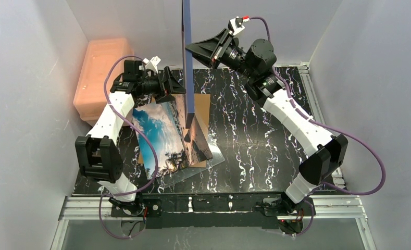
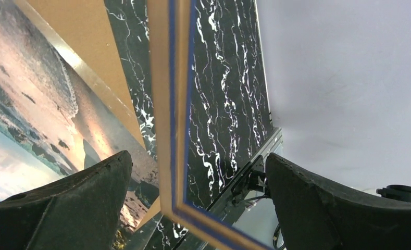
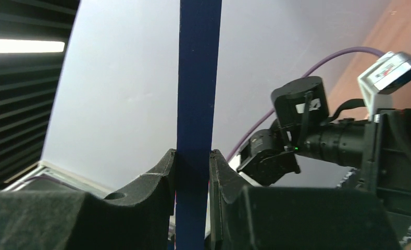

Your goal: Put the photo into the frame

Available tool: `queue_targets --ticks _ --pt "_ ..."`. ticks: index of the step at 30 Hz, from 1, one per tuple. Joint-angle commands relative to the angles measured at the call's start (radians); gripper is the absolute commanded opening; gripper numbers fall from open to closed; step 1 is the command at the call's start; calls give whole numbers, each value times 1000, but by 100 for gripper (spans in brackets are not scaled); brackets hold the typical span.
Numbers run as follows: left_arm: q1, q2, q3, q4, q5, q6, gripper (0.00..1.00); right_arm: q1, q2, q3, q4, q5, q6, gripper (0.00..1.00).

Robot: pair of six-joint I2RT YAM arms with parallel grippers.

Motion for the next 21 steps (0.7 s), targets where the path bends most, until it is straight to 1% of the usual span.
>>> queue_targets --ticks 1,4,7,10,12,13,14,16,18,19,21 --pt "-8 14 -6 75 53 -39 98 -2 -47 -14 344 -23 152 1" --pt "-13 27 -15 118 63 -64 99 -2 -38 -18 367 -21 179 1" --pt "-17 41 -24 123 52 -59 98 0 -15 -2 412 -34 221 1" --pt "-17 38 -47 129 31 -36 98 3 -6 13 409 -42 231 1" --pt "-17 37 -55 133 24 -27 94 3 -9 8 407 -40 229 1" --pt "-17 38 -54 134 28 -26 90 3 -10 3 407 -39 228 1" --pt "-17 40 -56 139 35 -30 84 4 -12 -2 407 -40 229 1" --pt "-17 41 -54 149 49 -37 66 3 -14 -17 413 -47 228 1" --pt "-17 34 -50 156 53 -39 42 3 -22 -42 401 -50 212 1" --pt "-17 27 -47 154 48 -31 28 3 -30 -54 381 -55 196 1" --pt "-17 10 -31 125 20 12 12 2 -46 -75 310 -59 137 3"
